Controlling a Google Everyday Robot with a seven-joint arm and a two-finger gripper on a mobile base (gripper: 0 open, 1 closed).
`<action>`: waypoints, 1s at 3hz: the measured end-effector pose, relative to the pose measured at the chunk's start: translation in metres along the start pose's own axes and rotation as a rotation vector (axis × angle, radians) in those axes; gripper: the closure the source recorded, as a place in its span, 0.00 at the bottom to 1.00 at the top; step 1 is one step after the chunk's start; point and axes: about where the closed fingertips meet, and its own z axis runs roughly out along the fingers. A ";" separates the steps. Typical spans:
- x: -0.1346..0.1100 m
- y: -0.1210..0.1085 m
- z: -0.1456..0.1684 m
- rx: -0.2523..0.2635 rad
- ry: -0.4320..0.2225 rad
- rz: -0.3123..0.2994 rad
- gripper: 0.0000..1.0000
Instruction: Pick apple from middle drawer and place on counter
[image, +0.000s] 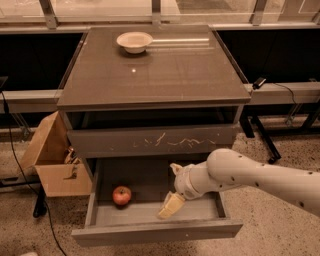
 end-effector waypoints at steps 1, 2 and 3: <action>0.017 -0.025 0.056 -0.029 -0.070 0.028 0.00; 0.029 -0.035 0.115 -0.075 -0.146 0.056 0.00; 0.023 -0.037 0.155 -0.077 -0.214 0.069 0.00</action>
Offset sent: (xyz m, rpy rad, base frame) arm 0.0724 0.0563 -0.1460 0.2335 0.0631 0.0088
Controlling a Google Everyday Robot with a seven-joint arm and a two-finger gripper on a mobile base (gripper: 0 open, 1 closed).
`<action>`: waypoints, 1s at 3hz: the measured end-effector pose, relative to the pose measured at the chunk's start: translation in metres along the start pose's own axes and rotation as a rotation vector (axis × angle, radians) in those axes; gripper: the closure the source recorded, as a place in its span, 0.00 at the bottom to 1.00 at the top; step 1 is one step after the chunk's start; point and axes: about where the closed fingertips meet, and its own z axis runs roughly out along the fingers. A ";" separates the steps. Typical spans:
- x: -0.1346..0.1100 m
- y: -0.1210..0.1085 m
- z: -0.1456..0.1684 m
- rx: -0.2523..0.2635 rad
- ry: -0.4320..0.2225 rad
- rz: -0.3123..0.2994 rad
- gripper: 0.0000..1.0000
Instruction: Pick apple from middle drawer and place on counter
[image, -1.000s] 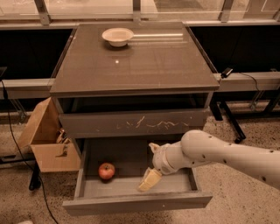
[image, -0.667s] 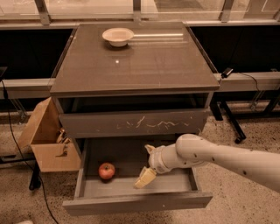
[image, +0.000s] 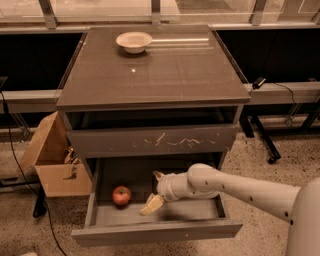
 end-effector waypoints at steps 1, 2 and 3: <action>0.000 0.000 0.000 0.000 0.000 0.000 0.00; -0.010 -0.003 0.017 -0.019 -0.036 -0.028 0.00; -0.023 -0.002 0.041 -0.053 -0.086 -0.064 0.00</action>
Offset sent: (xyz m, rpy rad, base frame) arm 0.0246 0.0447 -0.0039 0.0922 -0.0689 0.0715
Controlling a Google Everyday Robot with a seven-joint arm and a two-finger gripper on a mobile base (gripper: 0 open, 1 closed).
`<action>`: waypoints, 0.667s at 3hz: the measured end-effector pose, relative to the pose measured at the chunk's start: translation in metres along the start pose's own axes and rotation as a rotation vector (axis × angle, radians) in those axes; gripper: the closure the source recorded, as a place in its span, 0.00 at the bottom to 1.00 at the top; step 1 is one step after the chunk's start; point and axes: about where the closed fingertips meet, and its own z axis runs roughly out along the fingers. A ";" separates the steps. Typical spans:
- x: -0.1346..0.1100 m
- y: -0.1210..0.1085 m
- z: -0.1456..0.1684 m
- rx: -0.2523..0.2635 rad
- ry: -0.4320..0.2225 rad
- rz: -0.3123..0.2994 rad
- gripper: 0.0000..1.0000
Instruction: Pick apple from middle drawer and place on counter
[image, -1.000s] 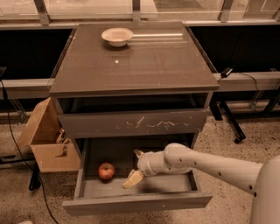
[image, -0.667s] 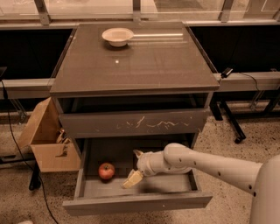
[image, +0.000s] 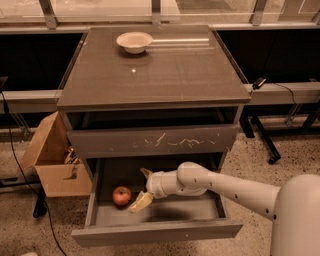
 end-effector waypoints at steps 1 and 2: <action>-0.003 0.008 0.025 -0.021 -0.028 -0.017 0.00; 0.001 0.012 0.039 -0.014 -0.029 -0.005 0.00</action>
Offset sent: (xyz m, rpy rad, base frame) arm -0.0063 0.0434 -0.0307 0.0291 -0.0011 -0.0099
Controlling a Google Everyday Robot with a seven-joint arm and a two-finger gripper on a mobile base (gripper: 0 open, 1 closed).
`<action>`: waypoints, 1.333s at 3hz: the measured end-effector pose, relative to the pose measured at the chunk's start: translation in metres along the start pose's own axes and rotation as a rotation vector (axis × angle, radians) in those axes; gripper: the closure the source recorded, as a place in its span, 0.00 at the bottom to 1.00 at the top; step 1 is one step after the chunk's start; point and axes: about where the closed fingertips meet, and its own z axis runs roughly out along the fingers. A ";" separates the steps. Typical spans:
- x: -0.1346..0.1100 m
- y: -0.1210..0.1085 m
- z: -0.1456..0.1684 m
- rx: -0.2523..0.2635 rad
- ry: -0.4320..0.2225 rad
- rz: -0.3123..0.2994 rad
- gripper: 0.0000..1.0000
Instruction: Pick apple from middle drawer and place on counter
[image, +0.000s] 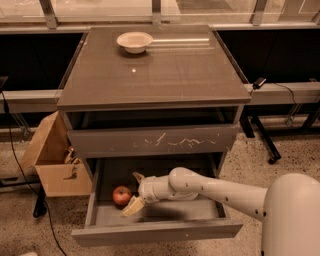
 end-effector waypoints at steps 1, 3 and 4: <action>0.006 -0.001 0.013 0.025 0.007 0.027 0.00; 0.015 -0.011 0.044 0.056 0.004 0.053 0.00; 0.016 -0.011 0.045 0.057 0.005 0.053 0.19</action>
Offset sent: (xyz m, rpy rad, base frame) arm 0.0160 0.0189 -0.0327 -0.0084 0.0166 -0.1013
